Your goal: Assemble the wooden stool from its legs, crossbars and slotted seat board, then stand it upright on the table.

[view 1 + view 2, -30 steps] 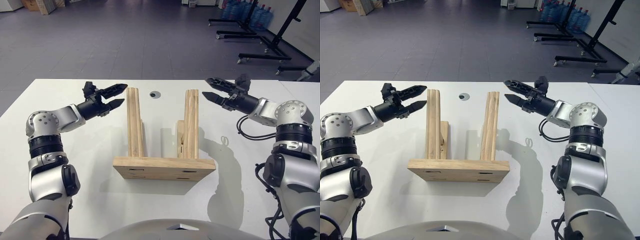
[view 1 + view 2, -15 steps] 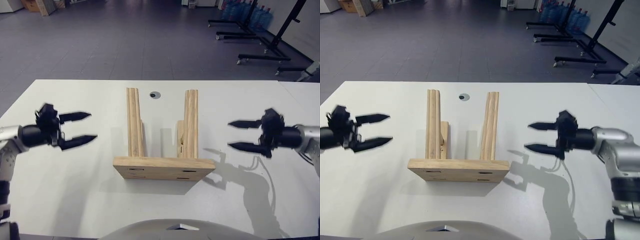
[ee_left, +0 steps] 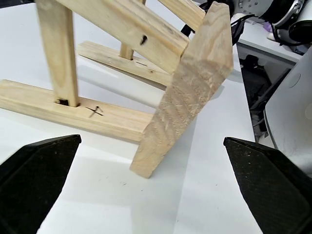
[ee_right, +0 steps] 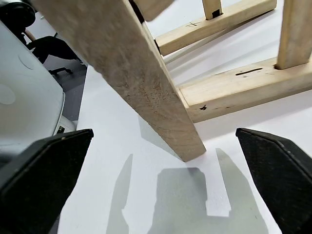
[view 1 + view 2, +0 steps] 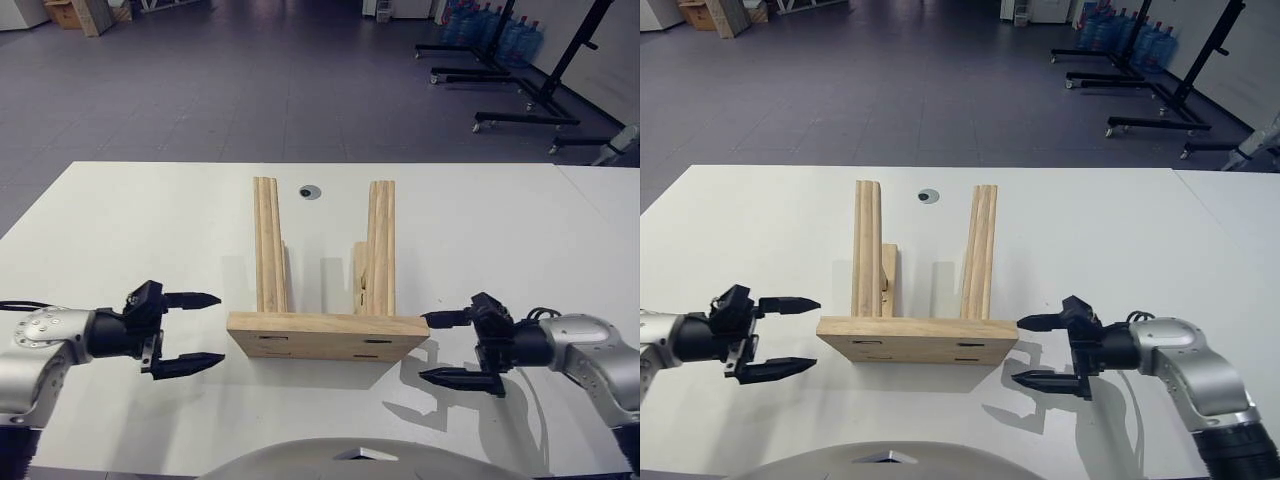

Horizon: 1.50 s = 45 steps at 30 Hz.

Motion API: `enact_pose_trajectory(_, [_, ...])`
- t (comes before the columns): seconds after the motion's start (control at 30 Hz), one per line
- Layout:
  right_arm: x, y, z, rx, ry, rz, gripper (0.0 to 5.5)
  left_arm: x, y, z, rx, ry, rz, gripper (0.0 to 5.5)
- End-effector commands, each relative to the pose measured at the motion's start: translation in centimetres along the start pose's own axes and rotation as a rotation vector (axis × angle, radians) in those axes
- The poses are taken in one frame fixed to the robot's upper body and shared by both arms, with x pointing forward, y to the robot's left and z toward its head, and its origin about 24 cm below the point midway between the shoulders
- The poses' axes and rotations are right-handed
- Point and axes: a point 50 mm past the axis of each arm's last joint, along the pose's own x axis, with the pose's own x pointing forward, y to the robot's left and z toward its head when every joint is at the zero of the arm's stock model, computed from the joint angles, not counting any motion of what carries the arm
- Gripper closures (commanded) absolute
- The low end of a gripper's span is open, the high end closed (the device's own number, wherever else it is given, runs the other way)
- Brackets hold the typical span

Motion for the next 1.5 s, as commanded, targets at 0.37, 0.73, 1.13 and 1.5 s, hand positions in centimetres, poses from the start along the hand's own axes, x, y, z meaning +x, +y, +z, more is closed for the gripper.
enact_pose_trajectory(0.37, [2.9, -1.4, -0.1, -0.017, -0.051, 0.011, 0.1, 3.2, 0.9, -0.7, -0.061, -0.056, -0.041, 0.12])
enact_pose_trajectory(0.73, [3.2, -1.8, -0.8, 0.009, -0.051, -0.007, 0.37, 4.2, 0.8, -2.7, -0.089, -0.029, -0.034, 0.73])
enact_pose_trajectory(1.13, [3.7, -1.5, -0.3, 0.007, -0.083, 0.014, 2.46, 4.3, 1.1, -2.6, -0.083, -0.056, -0.047, 2.52])
enact_pose_trajectory(1.5, [3.7, -1.7, 0.4, -0.002, -0.102, 0.015, 3.42, 4.6, 1.2, -0.9, -0.081, -0.115, -0.054, 3.46])
